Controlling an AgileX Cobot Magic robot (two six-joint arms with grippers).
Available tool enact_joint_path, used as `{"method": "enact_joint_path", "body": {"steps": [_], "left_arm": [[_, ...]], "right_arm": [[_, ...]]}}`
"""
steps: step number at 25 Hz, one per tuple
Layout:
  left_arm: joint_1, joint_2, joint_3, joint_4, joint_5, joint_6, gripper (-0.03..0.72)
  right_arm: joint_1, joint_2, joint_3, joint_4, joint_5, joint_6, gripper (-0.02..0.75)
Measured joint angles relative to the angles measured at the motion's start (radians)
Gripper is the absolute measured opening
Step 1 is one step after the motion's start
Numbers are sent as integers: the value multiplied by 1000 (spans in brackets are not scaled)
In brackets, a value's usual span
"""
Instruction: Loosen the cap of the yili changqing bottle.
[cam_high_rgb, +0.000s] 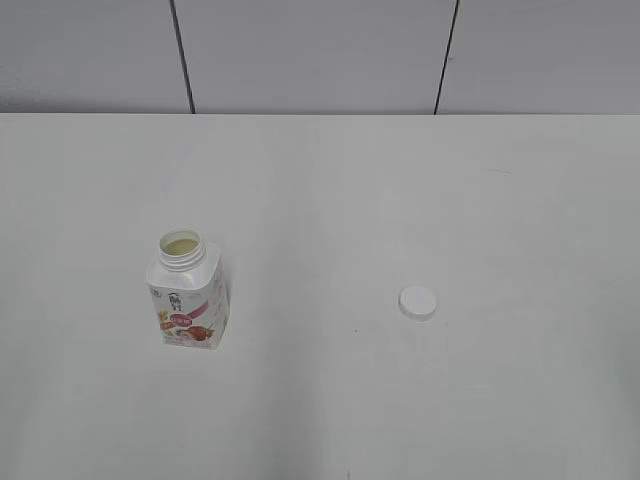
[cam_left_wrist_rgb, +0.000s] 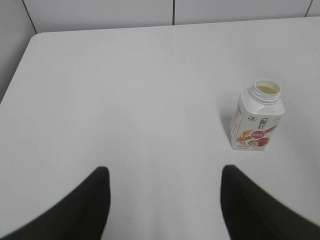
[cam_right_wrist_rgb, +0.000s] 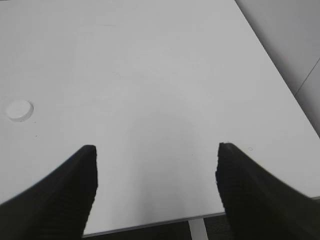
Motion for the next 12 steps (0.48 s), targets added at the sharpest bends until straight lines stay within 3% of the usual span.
{"method": "enact_joint_path", "body": {"steps": [12], "left_arm": [[0,0,0,0,0,0,433]], "right_arm": [[0,0,0,-5,0,0,585]]}}
